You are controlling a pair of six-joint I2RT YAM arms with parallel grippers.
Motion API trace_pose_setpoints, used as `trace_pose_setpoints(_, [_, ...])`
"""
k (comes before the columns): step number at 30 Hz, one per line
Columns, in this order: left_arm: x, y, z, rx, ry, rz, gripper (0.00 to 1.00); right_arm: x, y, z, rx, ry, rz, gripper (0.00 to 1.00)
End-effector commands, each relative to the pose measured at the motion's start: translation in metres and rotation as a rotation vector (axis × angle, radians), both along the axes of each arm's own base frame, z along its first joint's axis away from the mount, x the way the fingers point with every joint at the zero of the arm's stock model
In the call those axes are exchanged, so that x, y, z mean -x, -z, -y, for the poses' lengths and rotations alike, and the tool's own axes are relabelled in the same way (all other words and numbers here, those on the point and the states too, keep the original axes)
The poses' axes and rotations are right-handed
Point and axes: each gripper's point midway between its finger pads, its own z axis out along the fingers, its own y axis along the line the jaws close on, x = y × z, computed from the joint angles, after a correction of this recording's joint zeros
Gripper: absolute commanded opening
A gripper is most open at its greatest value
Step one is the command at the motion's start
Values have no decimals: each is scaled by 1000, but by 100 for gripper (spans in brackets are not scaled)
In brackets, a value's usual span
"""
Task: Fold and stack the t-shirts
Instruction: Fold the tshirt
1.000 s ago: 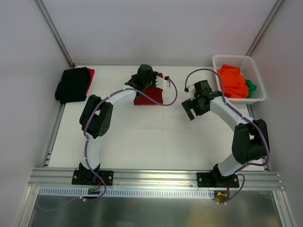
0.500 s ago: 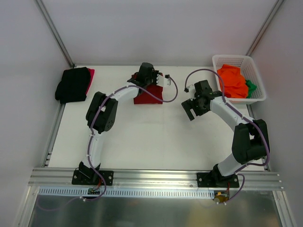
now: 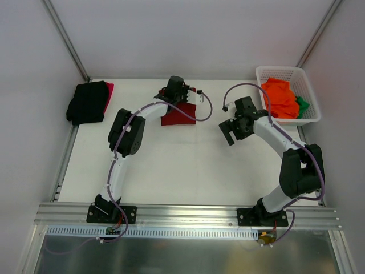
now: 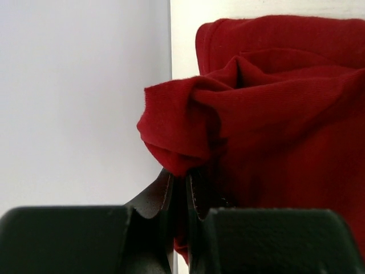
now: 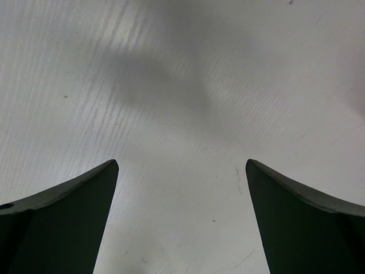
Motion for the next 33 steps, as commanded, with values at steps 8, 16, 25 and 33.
trace_pose_setpoints(8, [-44,-6,-21,-1,-79,110,99,-1,-9,-2,-29,13,5,99])
trace_pose_setpoints(16, [-59,-71,-27,114,-159,269,99,0,-11,-2,-33,17,12,99])
trace_pose_setpoints(25, [-50,-175,-35,142,-146,419,99,1,-14,-7,-56,8,10,99])
trace_pose_setpoints(33, [-95,-195,-66,98,-220,513,99,2,-18,-7,-61,0,23,99])
